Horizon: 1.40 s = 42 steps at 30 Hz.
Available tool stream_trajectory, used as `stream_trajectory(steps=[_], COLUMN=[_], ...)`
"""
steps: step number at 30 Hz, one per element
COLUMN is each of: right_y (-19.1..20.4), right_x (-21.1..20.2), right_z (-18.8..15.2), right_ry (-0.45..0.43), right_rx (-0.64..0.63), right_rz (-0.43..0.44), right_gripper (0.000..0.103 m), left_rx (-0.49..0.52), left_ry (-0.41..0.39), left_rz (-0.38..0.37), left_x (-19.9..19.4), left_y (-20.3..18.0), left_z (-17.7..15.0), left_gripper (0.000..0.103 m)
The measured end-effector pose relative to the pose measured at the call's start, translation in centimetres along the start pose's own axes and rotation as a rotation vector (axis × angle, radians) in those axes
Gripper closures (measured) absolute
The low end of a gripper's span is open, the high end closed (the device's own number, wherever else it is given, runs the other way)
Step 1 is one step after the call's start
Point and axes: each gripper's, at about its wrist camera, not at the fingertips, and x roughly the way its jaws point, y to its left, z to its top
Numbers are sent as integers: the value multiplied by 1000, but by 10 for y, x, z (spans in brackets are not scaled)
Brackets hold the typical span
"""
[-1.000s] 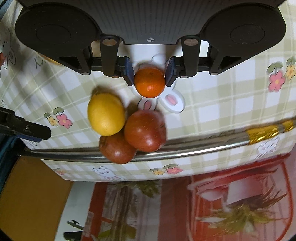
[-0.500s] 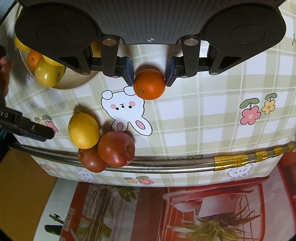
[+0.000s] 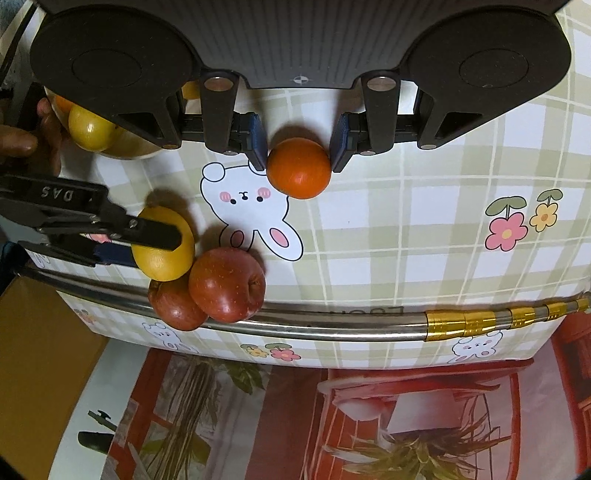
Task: Organize fruits
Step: 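Lift the mandarin and carry it over the plate with the left tool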
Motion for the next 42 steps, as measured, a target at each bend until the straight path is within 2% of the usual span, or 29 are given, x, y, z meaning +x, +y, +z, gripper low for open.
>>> stream_trajectory(steps=[2,7,12,21,42], right_y=[2,-2,-8,-10,-12], right_x=[5,9,5,1,-26], right_z=[1,-4,-10,-12,-31], right_ry=[12,44,26,12,-27], right_rx=[-7,12,49,60,150], right_rz=[15,39,64,54,-9], right_gripper=[40,51,51,51,51], left_rx=[0,-15,-32,-51,-44], left_ry=[-4,-8,-7,-22,-83], left_rz=[4,4,2,-1,12], left_x=[0,0,-2,-12,-55], left_y=[-1,0,0,-2,-19], left_z=[0,0,-2,-9,-26], left_gripper=[64,64,64,64,64])
